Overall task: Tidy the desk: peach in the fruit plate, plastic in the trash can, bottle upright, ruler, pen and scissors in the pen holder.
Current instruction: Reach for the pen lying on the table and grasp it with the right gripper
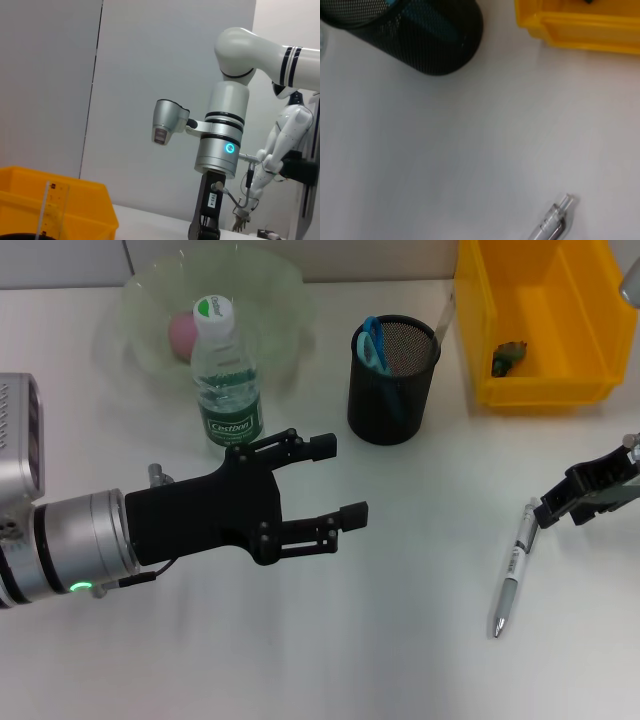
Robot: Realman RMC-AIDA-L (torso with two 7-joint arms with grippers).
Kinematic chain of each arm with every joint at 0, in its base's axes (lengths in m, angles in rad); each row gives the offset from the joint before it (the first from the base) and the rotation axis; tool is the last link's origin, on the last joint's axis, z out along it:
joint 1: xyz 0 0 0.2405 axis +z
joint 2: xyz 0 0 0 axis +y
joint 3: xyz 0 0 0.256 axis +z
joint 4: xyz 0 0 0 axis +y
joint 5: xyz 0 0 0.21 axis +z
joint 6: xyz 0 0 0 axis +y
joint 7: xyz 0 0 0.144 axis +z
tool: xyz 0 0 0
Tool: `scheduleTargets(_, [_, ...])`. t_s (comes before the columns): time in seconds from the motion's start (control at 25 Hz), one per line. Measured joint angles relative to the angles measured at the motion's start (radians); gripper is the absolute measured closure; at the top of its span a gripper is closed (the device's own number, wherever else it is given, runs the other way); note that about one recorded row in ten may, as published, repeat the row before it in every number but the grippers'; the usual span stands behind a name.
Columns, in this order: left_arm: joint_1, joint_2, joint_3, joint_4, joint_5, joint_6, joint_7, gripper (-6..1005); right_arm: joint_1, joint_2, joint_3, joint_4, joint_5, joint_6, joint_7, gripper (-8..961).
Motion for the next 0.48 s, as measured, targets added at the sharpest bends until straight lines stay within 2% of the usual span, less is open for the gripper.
scheduleTargets(0.48, [-0.002, 0.001, -0.006, 0.0, 0.0, -0.024, 0.0, 167, 0.008, 0.003, 0.0, 0.083, 0.005, 0.061, 0.079, 468])
